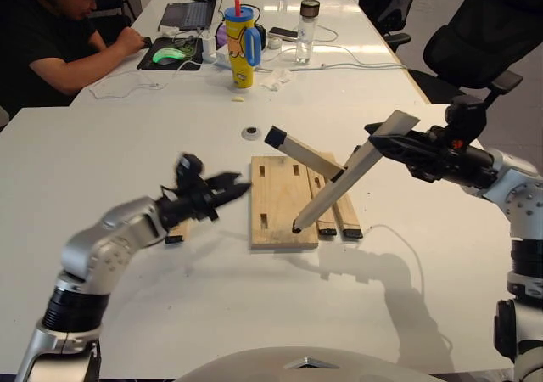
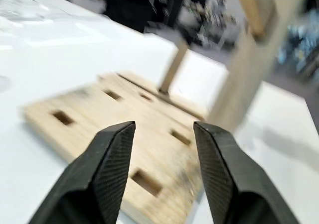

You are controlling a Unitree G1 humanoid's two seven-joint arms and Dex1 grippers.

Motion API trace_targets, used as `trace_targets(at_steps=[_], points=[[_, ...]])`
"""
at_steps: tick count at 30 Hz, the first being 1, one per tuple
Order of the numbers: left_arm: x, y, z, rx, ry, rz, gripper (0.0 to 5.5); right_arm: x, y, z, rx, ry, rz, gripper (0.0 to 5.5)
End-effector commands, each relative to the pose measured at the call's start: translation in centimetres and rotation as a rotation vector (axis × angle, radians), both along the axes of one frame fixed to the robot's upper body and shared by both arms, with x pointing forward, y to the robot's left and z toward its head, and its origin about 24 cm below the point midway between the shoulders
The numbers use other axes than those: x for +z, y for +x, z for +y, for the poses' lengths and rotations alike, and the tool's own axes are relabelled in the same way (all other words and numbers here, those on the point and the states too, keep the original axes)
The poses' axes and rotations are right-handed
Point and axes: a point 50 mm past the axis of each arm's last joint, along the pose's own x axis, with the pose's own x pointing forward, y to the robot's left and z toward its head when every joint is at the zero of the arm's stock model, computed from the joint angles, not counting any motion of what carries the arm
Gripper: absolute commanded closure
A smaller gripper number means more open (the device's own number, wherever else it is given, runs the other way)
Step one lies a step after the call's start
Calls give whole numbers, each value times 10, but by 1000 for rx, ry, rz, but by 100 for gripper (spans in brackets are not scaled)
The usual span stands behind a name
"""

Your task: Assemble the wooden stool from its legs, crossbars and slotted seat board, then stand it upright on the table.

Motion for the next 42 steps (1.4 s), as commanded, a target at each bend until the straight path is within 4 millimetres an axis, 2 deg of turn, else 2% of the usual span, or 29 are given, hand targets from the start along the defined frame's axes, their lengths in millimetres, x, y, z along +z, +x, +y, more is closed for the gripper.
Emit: trace_targets(at_steps=[1,5,9,19,23,31,34,37,38,42], points=[[-20,-14,-29,-246,208,-169,333,11,14,6,46,-118,-133,346],[-34,-14,-41,-352,309,-250,333,7,21,9,68,-145,-176,346],[-44,-9,-47,-361,381,-294,333,-3,24,17,108,-152,-174,346],[-62,1,-41,-364,510,-265,333,-4,26,25,191,-262,-233,346],[-71,-2,-36,-369,547,-219,333,-3,28,39,294,-350,-285,346],[-82,3,-33,-266,608,-179,333,-40,12,49,363,-453,-292,346],[-89,0,-28,-203,654,-137,333,-51,8,57,372,-507,-361,346],[-96,-4,-26,-147,672,-79,333,-53,12,61,345,-546,-443,346],[-97,-5,-25,-133,683,-66,333,-50,16,62,312,-553,-483,309],[-103,-8,-21,-92,705,-6,333,-38,27,58,214,-529,-474,252]])
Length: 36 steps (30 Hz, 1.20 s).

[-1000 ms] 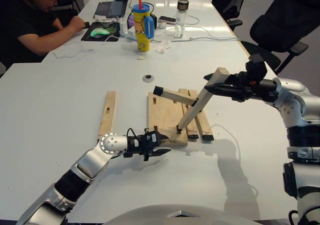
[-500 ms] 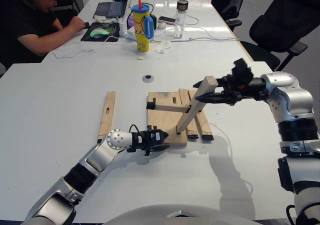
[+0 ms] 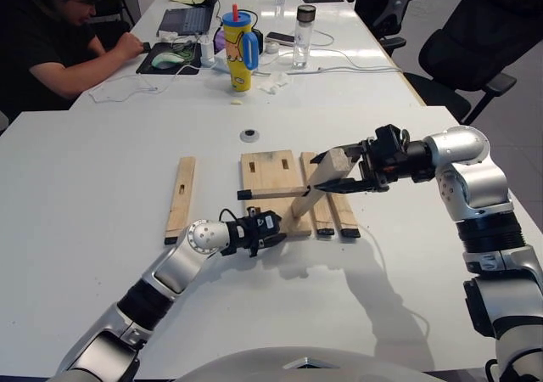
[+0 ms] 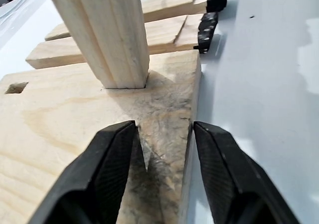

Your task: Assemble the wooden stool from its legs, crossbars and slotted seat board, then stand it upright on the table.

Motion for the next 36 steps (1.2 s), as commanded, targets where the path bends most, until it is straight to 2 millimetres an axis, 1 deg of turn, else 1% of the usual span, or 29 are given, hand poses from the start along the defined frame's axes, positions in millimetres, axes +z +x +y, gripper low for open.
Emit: trace_targets(at_steps=[1,4,5,8,10,11,13,15,17,18,20,21,22,23,24,25,27,29,32,34,36], points=[[-49,-17,35,174,222,218,333,-1,11,-4,-103,6,34,238],[-55,-21,40,200,240,249,333,14,17,-15,-183,61,46,235],[-57,-22,41,213,244,258,333,18,15,-21,-202,79,50,235],[-58,-22,45,237,249,265,333,22,11,-35,-282,92,61,235],[-59,-23,48,243,252,269,333,24,6,-43,-320,137,80,235],[-59,-23,50,242,255,272,333,27,0,-43,-320,194,112,235],[-60,-24,53,240,261,276,333,26,-10,-41,-310,232,156,235],[-61,-24,56,244,268,278,333,18,-20,-39,-306,197,201,235],[-60,-23,58,256,268,275,333,5,-30,-34,-339,169,229,235],[-60,-23,59,257,269,273,333,-10,-34,-31,-419,130,237,235],[-60,-24,59,253,270,269,333,-42,-44,-23,-602,106,308,235],[-60,-24,59,245,269,270,333,-59,-51,-23,-748,16,296,235],[-60,-24,61,239,269,270,333,-70,-59,-22,-829,-41,294,235],[-59,-25,63,238,269,267,333,-78,-63,-19,-876,-24,360,235],[-59,-26,65,239,266,263,333,-81,-65,-17,-912,3,404,235],[-57,-25,66,234,258,259,333,-82,-68,-8,-955,66,453,235],[-56,-26,64,218,241,254,333,-86,-73,8,-1057,100,495,235],[-55,-26,60,200,226,253,333,-87,-75,20,-1126,115,520,235],[-54,-26,56,184,216,256,333,-86,-73,25,-1214,121,528,235],[-53,-27,55,176,215,258,333,-86,-69,24,-1284,85,496,235],[-54,-28,54,170,215,259,333,-84,-65,26,-1316,56,453,235]])
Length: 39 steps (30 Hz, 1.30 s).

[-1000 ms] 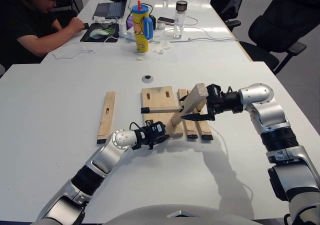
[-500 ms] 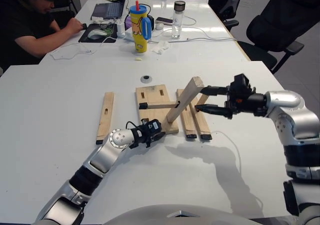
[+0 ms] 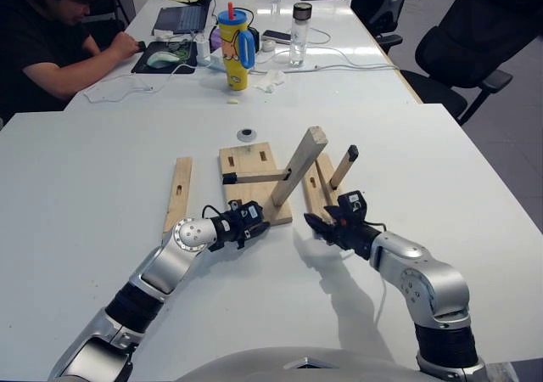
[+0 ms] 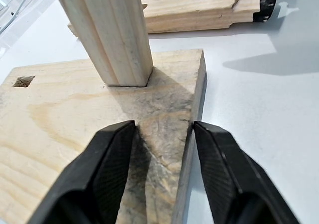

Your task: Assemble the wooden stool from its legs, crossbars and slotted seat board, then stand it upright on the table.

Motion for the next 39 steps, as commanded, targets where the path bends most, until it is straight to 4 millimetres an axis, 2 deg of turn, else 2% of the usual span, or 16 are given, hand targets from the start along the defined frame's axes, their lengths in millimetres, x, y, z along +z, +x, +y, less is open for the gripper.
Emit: trace_targets(at_steps=[1,7,11,22,29,31,34,36,39], points=[[-53,-33,28,45,160,279,333,8,10,5,-48,-87,-39,235],[-53,-32,19,22,144,271,333,2,16,17,-2,-120,-3,235],[-53,-31,15,2,145,263,333,-6,19,12,-32,-225,38,235],[-51,-29,13,-13,138,246,333,-22,27,21,-55,-232,90,235],[-42,-25,13,-53,121,184,333,-30,27,22,-77,-224,70,341],[-40,-20,15,-56,138,134,333,-30,28,26,-67,-167,63,345],[-30,-12,18,-52,112,29,333,-16,36,29,-84,-125,-59,345],[-18,-8,19,-44,45,-50,333,3,43,28,-119,-69,-185,345],[-6,-10,23,-53,-12,-103,333,21,50,31,-86,-47,-356,345]])
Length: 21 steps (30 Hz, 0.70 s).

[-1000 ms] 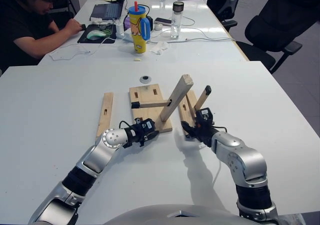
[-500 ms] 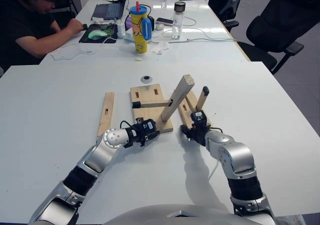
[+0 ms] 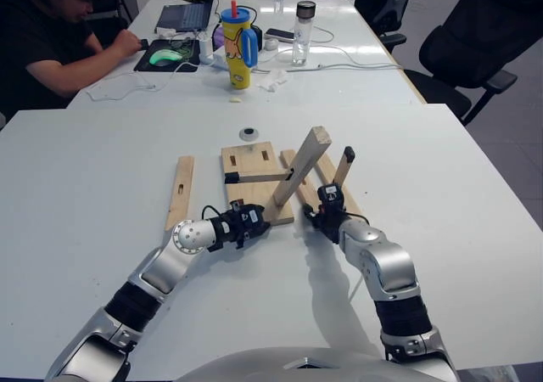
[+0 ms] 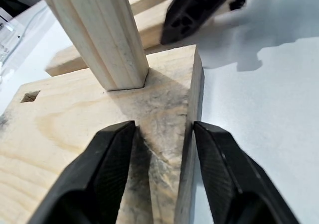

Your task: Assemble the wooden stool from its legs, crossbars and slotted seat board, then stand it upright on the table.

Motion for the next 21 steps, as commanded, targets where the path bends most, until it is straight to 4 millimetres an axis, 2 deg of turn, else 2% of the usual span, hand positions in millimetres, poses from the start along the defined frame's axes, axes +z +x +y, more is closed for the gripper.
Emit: trace_targets(at_steps=[1,3,5,8,10,12,15,16,18,21], points=[[-3,-10,19,8,9,18,333,29,12,2,46,-11,-247,345],[-1,-14,22,-30,15,9,333,32,13,1,47,-14,-291,345],[6,-19,25,-39,-45,50,333,45,16,-2,34,16,-362,345],[19,-33,28,-52,-188,227,333,75,22,-13,27,85,-487,345],[23,-39,33,-40,-227,350,333,98,26,-22,55,199,-541,345],[29,-40,37,-35,-261,408,333,113,27,-24,174,249,-546,345],[53,-35,37,-44,-407,447,333,142,25,-39,297,421,-570,345],[62,-32,37,-38,-473,460,314,150,24,-43,344,497,-566,345],[75,-27,37,-30,-591,496,298,160,18,-48,461,582,-530,345],[92,-33,37,-96,-716,565,257,170,3,-56,664,727,-442,345]])
